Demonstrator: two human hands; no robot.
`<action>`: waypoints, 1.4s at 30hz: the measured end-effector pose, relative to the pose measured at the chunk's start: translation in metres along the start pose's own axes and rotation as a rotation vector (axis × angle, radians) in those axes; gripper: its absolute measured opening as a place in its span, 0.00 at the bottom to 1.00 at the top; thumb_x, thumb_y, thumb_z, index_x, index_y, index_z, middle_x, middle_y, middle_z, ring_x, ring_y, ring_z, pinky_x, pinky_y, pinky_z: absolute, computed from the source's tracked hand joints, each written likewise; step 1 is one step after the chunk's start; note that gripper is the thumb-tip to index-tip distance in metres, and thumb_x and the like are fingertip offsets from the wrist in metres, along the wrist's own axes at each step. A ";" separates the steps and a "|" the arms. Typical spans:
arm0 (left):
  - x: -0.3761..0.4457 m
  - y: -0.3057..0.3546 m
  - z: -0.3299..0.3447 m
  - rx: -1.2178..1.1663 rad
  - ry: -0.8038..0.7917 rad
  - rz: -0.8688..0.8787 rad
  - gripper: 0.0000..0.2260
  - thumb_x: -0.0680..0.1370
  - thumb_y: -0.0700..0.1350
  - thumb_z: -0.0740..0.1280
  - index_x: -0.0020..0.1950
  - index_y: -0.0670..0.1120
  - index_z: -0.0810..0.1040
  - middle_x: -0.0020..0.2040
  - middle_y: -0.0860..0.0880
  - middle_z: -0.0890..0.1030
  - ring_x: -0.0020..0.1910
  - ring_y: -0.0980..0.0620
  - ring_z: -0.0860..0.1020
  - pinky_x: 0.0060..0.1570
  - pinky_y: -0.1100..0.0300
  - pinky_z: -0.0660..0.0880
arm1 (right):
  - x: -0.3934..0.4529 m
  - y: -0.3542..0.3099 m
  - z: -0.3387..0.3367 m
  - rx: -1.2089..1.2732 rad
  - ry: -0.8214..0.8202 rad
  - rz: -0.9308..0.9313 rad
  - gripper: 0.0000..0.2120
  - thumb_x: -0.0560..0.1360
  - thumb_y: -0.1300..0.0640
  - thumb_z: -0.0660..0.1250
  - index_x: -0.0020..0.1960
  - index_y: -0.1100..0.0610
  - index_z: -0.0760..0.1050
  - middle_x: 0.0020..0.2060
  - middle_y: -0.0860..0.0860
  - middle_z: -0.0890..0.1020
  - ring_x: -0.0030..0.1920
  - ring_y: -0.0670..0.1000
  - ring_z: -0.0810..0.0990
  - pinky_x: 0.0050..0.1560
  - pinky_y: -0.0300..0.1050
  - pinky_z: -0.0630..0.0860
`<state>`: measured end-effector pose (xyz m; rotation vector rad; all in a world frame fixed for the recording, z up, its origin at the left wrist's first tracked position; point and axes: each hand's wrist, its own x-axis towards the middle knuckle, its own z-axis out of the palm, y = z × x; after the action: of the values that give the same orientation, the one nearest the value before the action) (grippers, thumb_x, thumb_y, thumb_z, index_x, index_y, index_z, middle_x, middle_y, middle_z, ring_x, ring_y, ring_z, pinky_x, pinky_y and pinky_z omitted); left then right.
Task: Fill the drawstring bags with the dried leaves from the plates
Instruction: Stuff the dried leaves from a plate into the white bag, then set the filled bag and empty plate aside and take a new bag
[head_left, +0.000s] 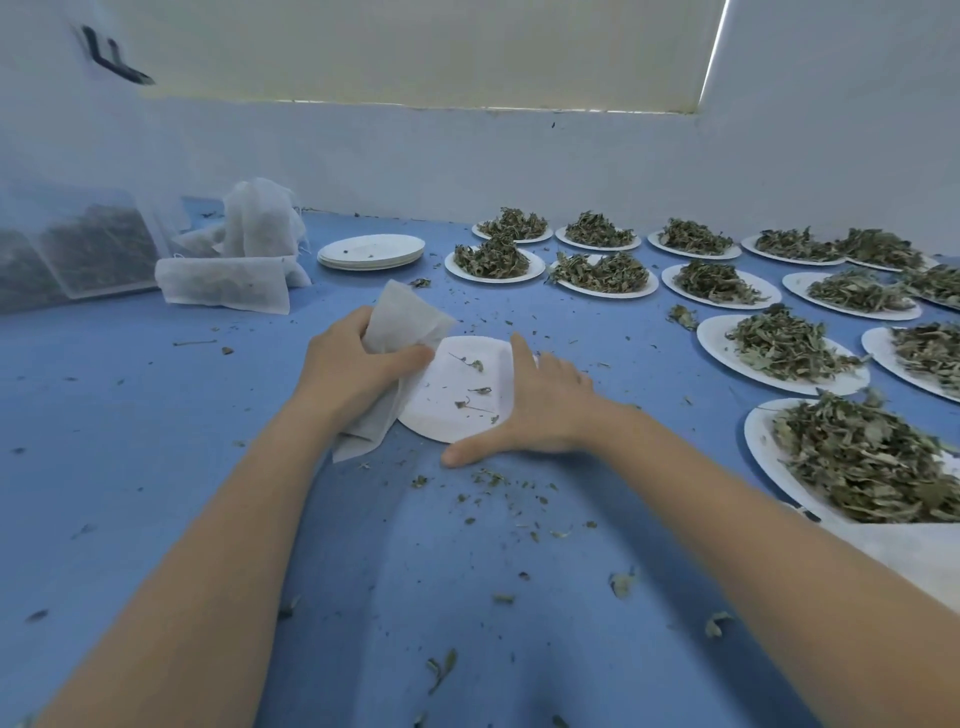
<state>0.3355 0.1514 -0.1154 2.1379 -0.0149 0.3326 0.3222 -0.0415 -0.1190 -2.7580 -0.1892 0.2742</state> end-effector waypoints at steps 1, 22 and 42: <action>0.000 0.000 0.000 -0.008 0.002 -0.008 0.12 0.69 0.54 0.72 0.49 0.54 0.76 0.44 0.57 0.78 0.43 0.61 0.74 0.35 0.62 0.67 | 0.002 0.000 0.002 0.024 0.032 -0.003 0.71 0.46 0.22 0.69 0.76 0.49 0.38 0.74 0.55 0.56 0.73 0.59 0.53 0.71 0.59 0.55; 0.135 0.012 -0.055 -0.408 0.277 -0.414 0.27 0.60 0.45 0.63 0.58 0.40 0.66 0.50 0.41 0.74 0.37 0.48 0.72 0.33 0.60 0.66 | 0.164 -0.081 -0.057 0.266 0.288 -0.144 0.66 0.55 0.28 0.72 0.76 0.54 0.37 0.73 0.58 0.55 0.73 0.59 0.51 0.71 0.54 0.52; 0.218 -0.069 -0.032 0.558 0.604 -0.097 0.26 0.78 0.39 0.61 0.72 0.40 0.54 0.69 0.39 0.59 0.64 0.41 0.61 0.59 0.59 0.54 | 0.290 -0.124 -0.026 0.055 0.254 -0.110 0.59 0.64 0.26 0.63 0.75 0.54 0.33 0.74 0.64 0.49 0.74 0.61 0.48 0.72 0.56 0.47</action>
<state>0.5475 0.2414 -0.1019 2.4752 0.5870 1.0053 0.5974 0.1121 -0.0979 -2.6843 -0.2601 -0.0988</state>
